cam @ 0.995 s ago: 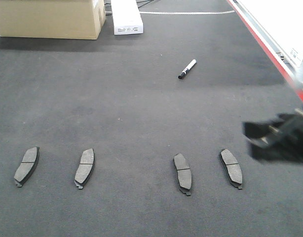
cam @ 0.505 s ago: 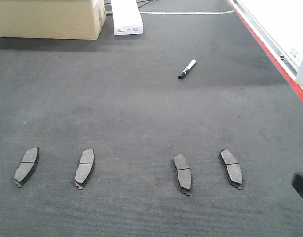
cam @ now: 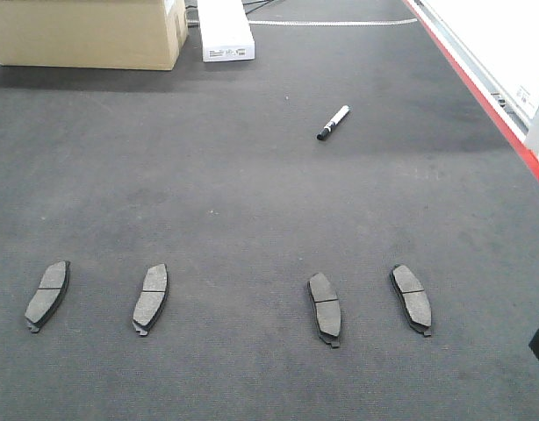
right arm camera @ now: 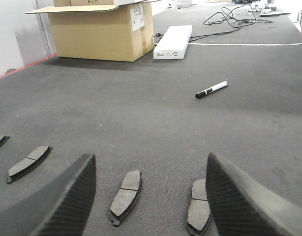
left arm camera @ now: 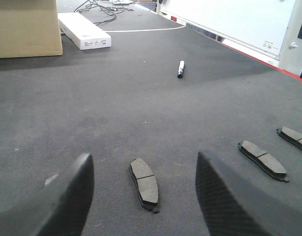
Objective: Move and align brake pads A on conveyor
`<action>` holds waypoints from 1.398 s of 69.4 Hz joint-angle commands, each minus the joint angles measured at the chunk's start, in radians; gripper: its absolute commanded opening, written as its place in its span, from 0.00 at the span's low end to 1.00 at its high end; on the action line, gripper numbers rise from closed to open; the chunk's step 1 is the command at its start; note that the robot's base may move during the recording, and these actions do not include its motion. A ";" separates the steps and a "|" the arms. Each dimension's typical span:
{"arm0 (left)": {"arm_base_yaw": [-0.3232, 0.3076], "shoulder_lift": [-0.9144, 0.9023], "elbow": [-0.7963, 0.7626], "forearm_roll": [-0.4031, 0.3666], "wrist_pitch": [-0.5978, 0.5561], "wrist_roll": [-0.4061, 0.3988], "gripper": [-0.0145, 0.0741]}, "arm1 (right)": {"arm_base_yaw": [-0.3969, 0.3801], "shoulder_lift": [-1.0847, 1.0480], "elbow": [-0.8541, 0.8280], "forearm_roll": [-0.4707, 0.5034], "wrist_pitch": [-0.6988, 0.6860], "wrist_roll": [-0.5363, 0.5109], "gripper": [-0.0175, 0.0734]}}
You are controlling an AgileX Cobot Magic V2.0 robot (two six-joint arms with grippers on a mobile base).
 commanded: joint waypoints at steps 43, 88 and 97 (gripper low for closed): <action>-0.003 0.008 -0.022 0.000 -0.079 -0.003 0.67 | -0.001 0.010 -0.025 -0.014 -0.064 -0.006 0.70; -0.003 0.008 -0.022 0.000 -0.084 -0.003 0.17 | -0.001 0.010 -0.025 -0.014 -0.059 -0.006 0.26; -0.003 0.008 -0.022 0.000 -0.098 -0.003 0.15 | -0.001 0.010 -0.025 -0.014 -0.058 -0.006 0.18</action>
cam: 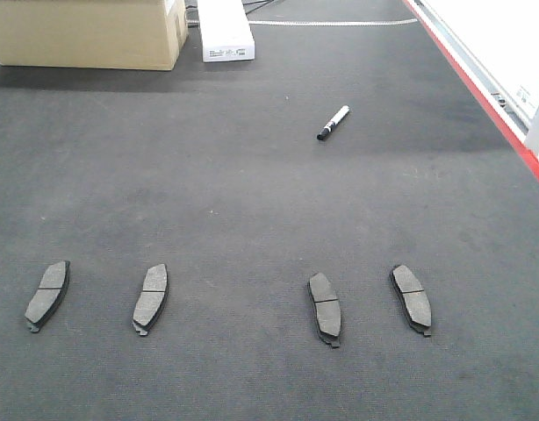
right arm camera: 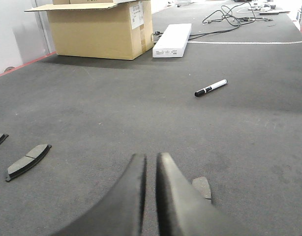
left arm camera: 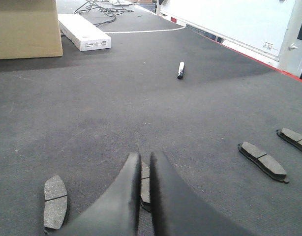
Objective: Move and align brake pads A on conveyor
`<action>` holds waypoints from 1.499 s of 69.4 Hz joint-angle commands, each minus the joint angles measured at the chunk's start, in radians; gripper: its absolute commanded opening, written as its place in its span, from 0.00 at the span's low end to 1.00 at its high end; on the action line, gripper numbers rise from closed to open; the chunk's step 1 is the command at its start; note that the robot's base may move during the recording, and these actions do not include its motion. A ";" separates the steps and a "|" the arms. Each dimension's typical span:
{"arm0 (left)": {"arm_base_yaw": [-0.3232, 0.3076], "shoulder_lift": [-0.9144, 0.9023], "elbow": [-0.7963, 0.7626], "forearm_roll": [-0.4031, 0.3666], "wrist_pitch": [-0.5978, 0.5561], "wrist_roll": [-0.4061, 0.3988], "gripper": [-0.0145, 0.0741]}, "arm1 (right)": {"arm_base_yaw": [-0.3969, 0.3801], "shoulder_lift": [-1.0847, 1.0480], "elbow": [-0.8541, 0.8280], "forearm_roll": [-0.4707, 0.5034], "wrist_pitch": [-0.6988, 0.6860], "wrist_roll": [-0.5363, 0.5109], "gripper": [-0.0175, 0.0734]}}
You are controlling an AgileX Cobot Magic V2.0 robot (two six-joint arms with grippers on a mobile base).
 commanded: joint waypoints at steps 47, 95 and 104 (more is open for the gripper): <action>-0.003 0.008 -0.022 0.000 -0.093 -0.003 0.15 | -0.001 0.010 -0.025 -0.014 -0.064 -0.005 0.18; 0.313 -0.172 0.327 0.012 -0.398 -0.011 0.15 | -0.001 0.010 -0.025 -0.014 -0.064 -0.005 0.18; 0.316 -0.237 0.381 0.011 -0.402 -0.009 0.15 | -0.001 0.010 -0.025 -0.014 -0.064 -0.005 0.18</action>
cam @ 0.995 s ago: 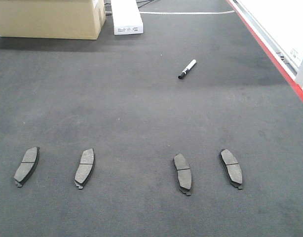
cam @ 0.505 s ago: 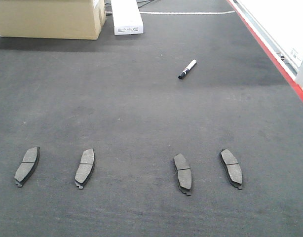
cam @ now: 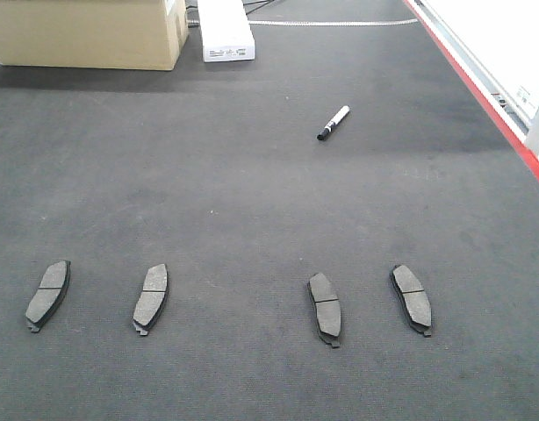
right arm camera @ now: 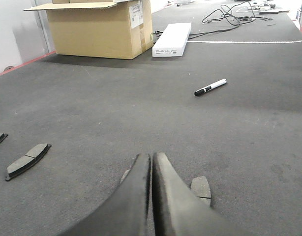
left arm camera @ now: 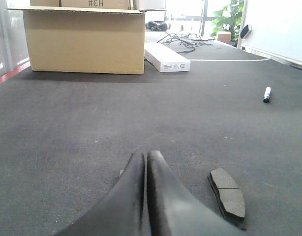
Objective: Move and align brake pads A on conveyor
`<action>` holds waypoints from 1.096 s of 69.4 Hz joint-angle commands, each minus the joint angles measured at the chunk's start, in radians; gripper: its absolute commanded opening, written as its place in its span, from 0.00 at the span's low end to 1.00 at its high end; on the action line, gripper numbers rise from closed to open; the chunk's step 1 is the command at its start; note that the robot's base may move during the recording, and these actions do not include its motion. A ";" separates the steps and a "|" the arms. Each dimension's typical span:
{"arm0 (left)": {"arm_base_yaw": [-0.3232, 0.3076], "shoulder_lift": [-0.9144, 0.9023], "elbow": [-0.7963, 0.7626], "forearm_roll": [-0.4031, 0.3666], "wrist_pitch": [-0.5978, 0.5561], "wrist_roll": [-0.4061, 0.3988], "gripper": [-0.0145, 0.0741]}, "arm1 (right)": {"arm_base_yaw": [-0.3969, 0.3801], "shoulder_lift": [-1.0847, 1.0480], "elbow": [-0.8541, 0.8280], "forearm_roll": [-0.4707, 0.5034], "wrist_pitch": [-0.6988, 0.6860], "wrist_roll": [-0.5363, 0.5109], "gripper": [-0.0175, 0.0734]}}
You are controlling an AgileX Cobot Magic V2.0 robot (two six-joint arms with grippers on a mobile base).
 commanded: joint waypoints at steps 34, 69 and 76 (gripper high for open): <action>0.001 -0.024 -0.004 0.001 -0.072 -0.005 0.15 | -0.001 0.010 -0.025 -0.014 -0.067 -0.004 0.18; 0.001 -0.024 -0.004 0.001 -0.072 -0.005 0.15 | -0.044 0.007 -0.009 0.069 -0.077 -0.019 0.18; 0.001 -0.024 -0.004 0.001 -0.072 -0.005 0.15 | -0.126 0.007 0.021 0.154 -0.124 -0.169 0.18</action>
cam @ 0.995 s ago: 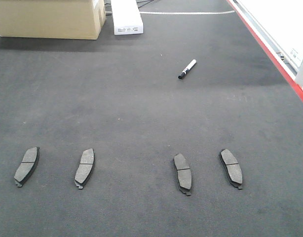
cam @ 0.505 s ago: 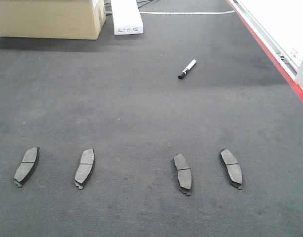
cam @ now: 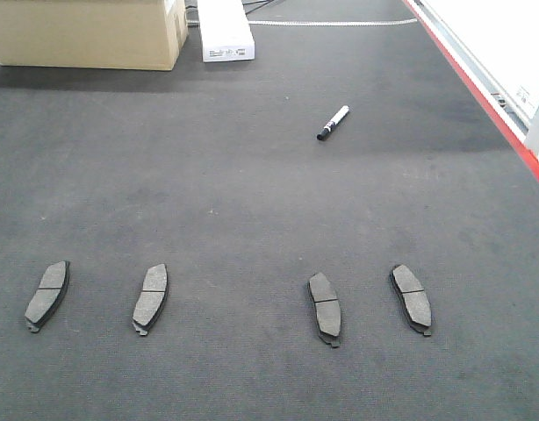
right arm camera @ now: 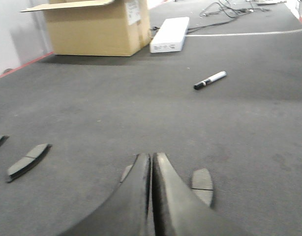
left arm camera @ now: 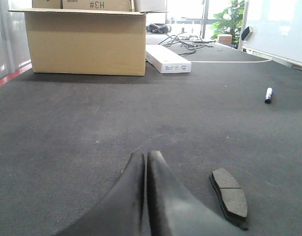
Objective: Move and align brake pads A on conveyor
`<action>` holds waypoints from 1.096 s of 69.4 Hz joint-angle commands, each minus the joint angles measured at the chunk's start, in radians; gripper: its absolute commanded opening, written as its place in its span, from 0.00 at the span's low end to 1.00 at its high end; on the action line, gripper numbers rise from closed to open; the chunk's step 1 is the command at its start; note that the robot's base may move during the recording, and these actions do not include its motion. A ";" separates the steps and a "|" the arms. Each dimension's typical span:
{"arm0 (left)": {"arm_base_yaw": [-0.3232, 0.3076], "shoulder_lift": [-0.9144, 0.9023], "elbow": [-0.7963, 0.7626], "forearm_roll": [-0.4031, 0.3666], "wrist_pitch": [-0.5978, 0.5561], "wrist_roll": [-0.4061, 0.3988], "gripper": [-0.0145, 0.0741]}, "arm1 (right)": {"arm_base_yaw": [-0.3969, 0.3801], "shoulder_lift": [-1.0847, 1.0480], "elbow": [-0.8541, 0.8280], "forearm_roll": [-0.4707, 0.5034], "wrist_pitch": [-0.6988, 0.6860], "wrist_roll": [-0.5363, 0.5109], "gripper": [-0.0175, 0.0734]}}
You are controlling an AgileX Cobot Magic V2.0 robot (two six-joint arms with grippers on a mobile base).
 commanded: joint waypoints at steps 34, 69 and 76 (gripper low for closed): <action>-0.001 -0.017 -0.008 -0.002 -0.073 -0.005 0.15 | -0.187 0.011 0.183 0.216 -0.505 -0.356 0.18; -0.001 -0.017 -0.008 -0.002 -0.072 -0.005 0.15 | -0.382 -0.184 0.276 0.149 -0.341 -0.301 0.18; -0.001 -0.017 -0.008 -0.002 -0.072 -0.005 0.15 | -0.381 -0.184 0.276 0.133 -0.337 -0.296 0.18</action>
